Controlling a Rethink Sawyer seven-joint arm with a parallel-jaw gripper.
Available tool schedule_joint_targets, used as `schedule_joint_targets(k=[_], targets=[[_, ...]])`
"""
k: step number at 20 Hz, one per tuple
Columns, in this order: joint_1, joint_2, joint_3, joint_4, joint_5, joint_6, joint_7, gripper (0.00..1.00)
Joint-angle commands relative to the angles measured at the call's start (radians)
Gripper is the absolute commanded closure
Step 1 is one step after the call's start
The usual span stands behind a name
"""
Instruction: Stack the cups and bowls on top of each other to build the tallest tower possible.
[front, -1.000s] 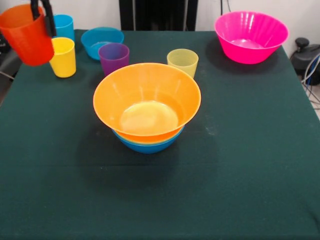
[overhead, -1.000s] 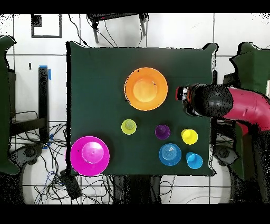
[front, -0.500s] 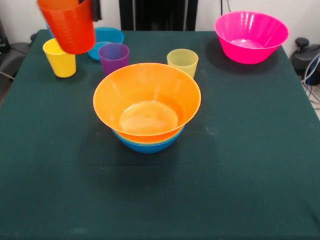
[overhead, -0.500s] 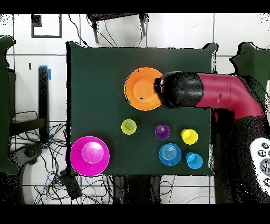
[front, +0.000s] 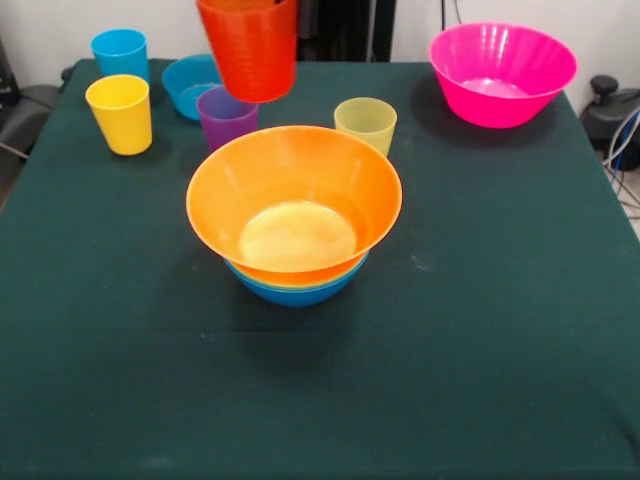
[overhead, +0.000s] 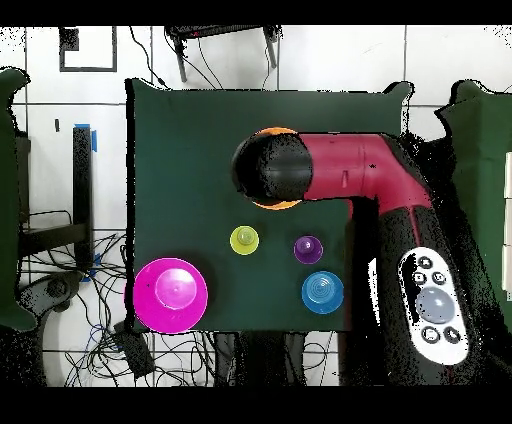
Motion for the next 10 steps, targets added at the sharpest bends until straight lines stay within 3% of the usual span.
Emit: schedule_joint_targets(k=[1,6,10], targets=[[0.057,0.082,-0.101,-0.017,-0.032,-0.013,0.22,1.0],[0.076,0.145,-0.108,-0.044,-0.016,-0.047,0.245,1.0],[0.055,0.175,-0.092,-0.034,0.018,-0.074,0.229,1.0]])
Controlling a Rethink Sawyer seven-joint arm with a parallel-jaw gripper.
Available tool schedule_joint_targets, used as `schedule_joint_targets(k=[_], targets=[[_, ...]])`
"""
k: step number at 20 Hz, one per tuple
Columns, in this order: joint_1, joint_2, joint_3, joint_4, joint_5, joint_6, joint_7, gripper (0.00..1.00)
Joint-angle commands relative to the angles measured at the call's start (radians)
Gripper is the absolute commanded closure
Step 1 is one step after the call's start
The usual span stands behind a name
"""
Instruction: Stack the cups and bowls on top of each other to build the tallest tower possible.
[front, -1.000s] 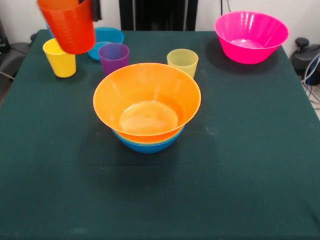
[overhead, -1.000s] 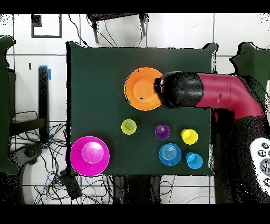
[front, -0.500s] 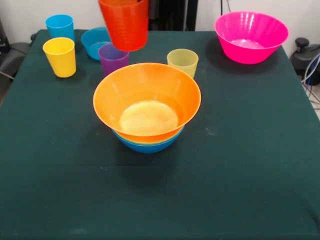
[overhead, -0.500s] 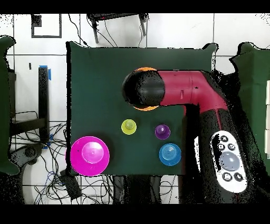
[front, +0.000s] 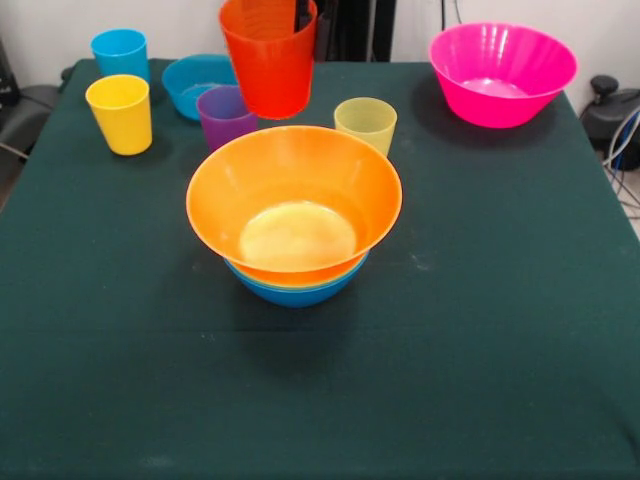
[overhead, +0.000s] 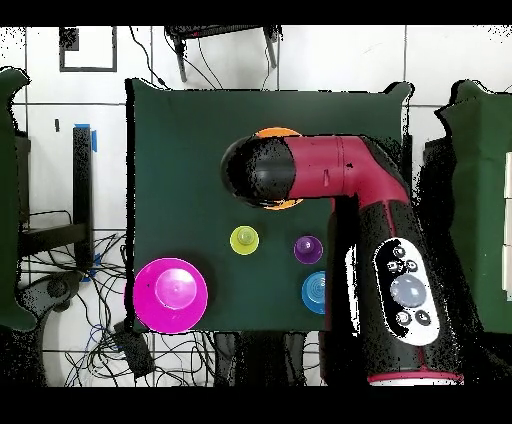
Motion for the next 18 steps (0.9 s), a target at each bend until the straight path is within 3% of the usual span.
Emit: schedule_joint_targets(k=[1,5,13,18], targets=[[-0.007,0.124,-0.026,-0.015,0.021,-0.075,0.131,1.0],[-0.023,0.149,-0.026,-0.007,0.016,-0.114,0.115,1.0],[-0.011,0.229,-0.052,-0.077,-0.011,-0.153,0.108,1.0],[0.012,0.228,-0.081,-0.094,-0.015,-0.149,0.118,1.0]])
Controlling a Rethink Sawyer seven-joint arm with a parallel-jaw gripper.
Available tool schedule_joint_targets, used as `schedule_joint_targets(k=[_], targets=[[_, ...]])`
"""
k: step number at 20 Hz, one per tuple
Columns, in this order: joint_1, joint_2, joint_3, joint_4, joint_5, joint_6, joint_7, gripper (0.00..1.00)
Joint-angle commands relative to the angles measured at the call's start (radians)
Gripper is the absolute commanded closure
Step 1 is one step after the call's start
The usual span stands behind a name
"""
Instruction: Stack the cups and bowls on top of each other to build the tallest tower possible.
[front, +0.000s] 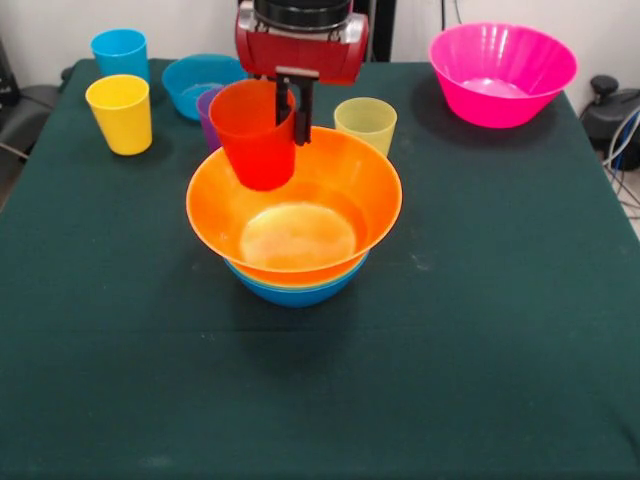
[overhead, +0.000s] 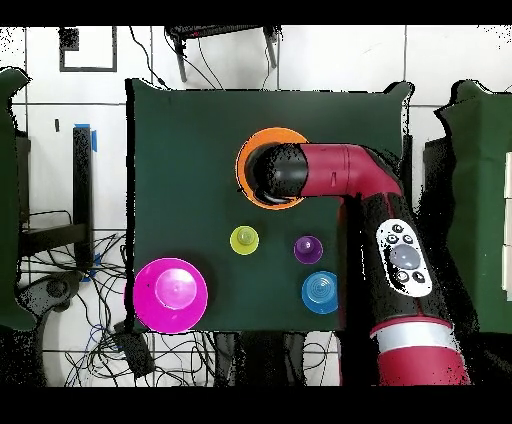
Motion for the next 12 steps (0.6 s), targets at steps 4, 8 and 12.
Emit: schedule_joint_targets(k=[4,8,12], targets=[[0.042,0.083,-0.059,-0.101,-0.025,-0.023,0.106,1.0],[0.064,0.102,-0.087,-0.143,-0.03,-0.004,0.114,1.0],[0.093,0.127,-0.127,-0.177,-0.042,-0.002,0.127,1.0]])
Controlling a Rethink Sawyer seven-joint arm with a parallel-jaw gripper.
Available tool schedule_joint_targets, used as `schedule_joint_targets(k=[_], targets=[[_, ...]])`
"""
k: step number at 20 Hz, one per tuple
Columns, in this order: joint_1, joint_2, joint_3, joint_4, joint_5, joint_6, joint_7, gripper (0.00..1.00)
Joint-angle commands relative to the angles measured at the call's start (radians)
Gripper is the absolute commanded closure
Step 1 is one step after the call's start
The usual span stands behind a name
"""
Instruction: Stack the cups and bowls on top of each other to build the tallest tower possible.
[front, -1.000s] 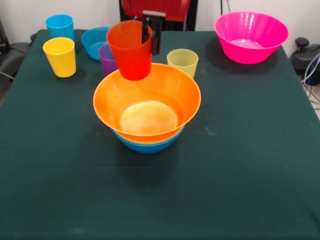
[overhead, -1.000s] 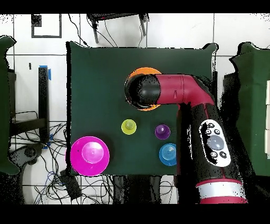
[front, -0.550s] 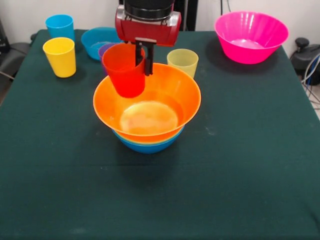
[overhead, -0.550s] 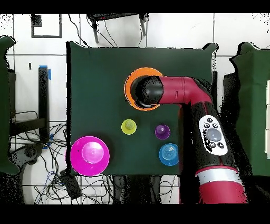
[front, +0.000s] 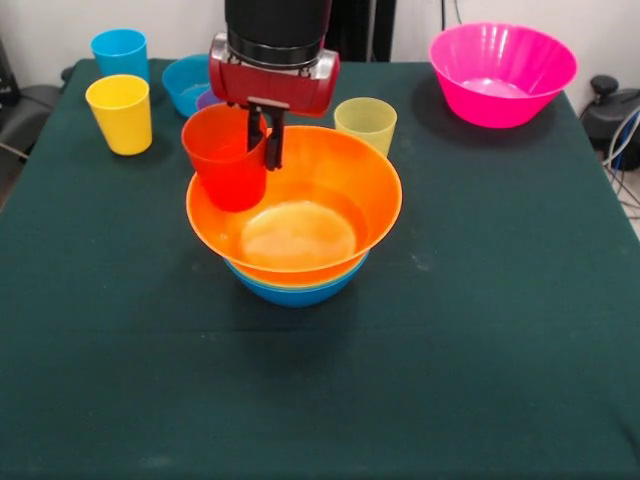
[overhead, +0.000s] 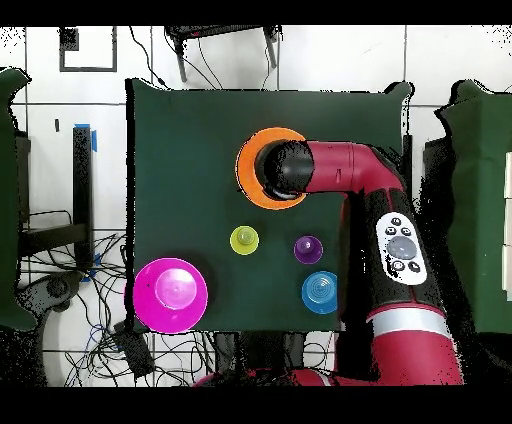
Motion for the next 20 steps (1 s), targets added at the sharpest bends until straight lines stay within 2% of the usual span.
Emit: schedule_joint_targets(k=[1,4,7,20], targets=[[0.067,0.062,-0.062,-0.103,-0.043,0.008,0.132,1.0],[0.123,0.112,-0.131,-0.183,-0.078,0.029,0.176,1.0],[0.148,0.143,-0.164,-0.215,-0.069,0.019,0.182,1.0],[0.174,0.16,-0.184,-0.197,0.023,-0.015,0.152,1.0]])
